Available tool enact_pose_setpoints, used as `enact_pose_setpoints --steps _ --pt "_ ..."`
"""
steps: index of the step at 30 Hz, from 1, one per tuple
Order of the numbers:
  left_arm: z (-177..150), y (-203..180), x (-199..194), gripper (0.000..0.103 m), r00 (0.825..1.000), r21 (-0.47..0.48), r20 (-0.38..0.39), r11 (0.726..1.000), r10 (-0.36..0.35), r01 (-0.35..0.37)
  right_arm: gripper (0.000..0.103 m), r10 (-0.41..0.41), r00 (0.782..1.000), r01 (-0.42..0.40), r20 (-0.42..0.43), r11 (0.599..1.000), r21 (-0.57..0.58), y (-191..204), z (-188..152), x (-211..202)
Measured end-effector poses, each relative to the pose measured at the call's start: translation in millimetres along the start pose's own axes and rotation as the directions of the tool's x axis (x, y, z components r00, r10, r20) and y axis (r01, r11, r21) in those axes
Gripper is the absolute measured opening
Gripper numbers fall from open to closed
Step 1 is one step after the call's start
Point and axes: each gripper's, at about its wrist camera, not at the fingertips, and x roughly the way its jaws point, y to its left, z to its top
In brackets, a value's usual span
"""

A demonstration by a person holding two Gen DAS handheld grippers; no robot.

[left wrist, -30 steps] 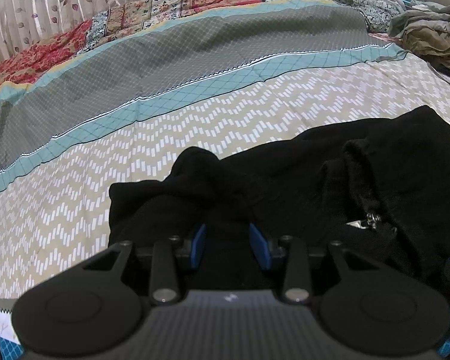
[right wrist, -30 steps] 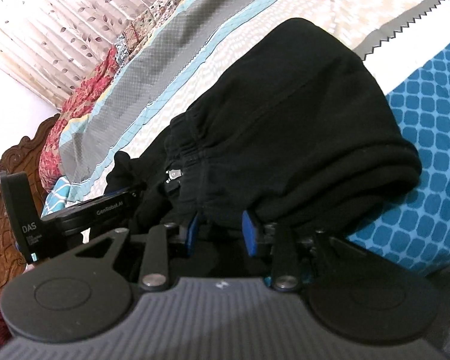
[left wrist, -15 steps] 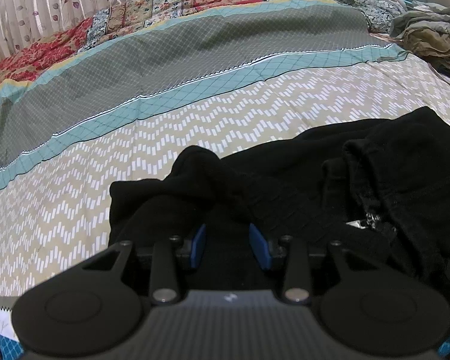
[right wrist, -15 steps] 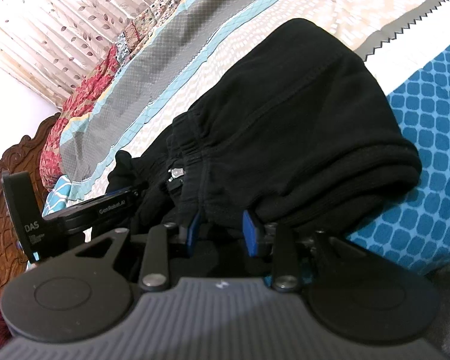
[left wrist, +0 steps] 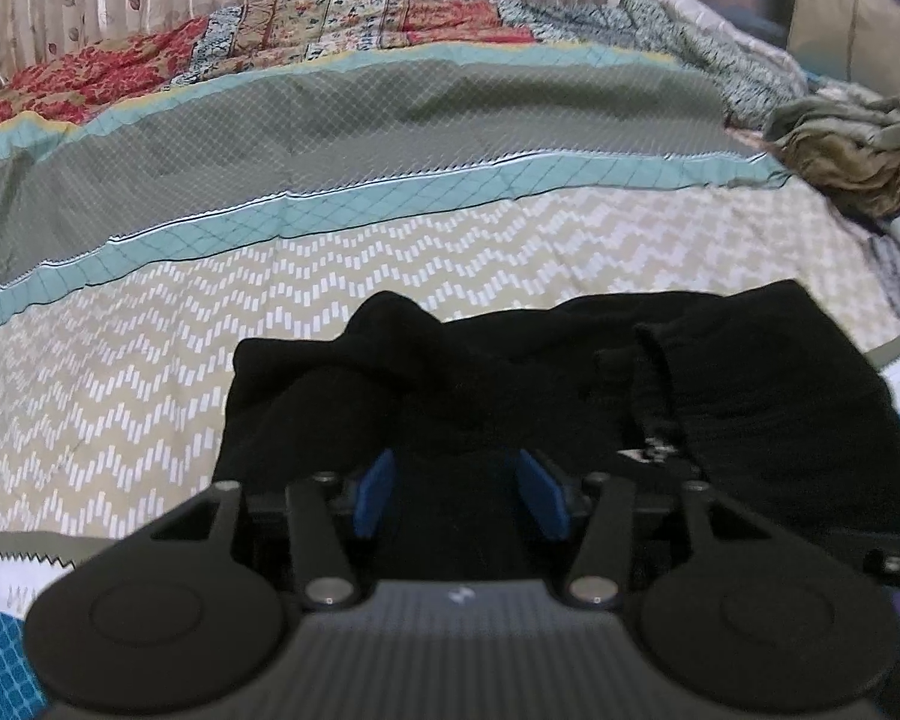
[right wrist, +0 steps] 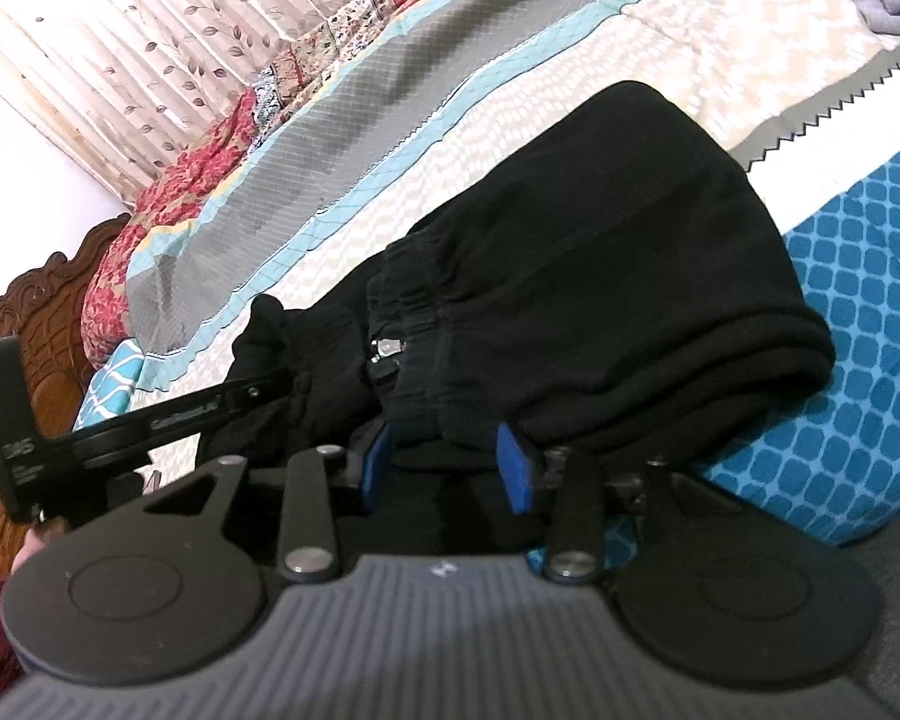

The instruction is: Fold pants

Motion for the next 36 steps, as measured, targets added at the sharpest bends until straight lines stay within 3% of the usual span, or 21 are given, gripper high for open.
enact_pose_setpoints --steps 6,18,20,22,26,28,36 --pt "-4.3 7.0 -14.7 0.051 1.000 -0.037 0.000 0.999 -0.017 0.017 0.043 0.007 1.000 -0.007 -0.005 1.000 -0.005 8.3 -2.2 2.5" --pt "-18.5 24.8 -13.1 0.060 0.997 -0.077 -0.062 0.995 0.053 -0.057 0.044 -0.002 0.999 0.003 -0.045 1.000 0.015 12.0 -9.8 8.9" --pt "-18.3 23.8 -12.2 0.063 0.996 -0.076 -0.071 0.995 0.057 -0.063 0.045 -0.013 0.999 0.014 -0.052 1.000 0.026 9.3 -9.4 9.4" --pt "-18.5 23.8 -10.7 0.078 0.995 -0.077 -0.085 0.995 0.061 -0.067 0.046 -0.032 0.997 0.035 -0.065 0.999 0.040 5.0 -10.4 11.2" --pt "-21.5 26.2 -7.3 0.088 0.992 -0.091 -0.109 0.994 0.056 -0.066 0.046 -0.028 0.997 0.034 -0.076 0.996 0.077 -3.2 -11.1 12.3" --pt "-22.2 28.1 -5.9 0.100 0.991 -0.098 -0.118 0.993 0.056 -0.068 0.047 -0.022 0.997 0.029 -0.079 0.995 0.095 -6.6 -10.6 12.0" --pt "-26.5 35.7 -0.4 0.103 0.988 -0.141 -0.153 0.988 0.037 -0.059 0.049 -0.007 0.997 0.016 -0.079 0.993 0.116 -10.5 -9.4 9.1"
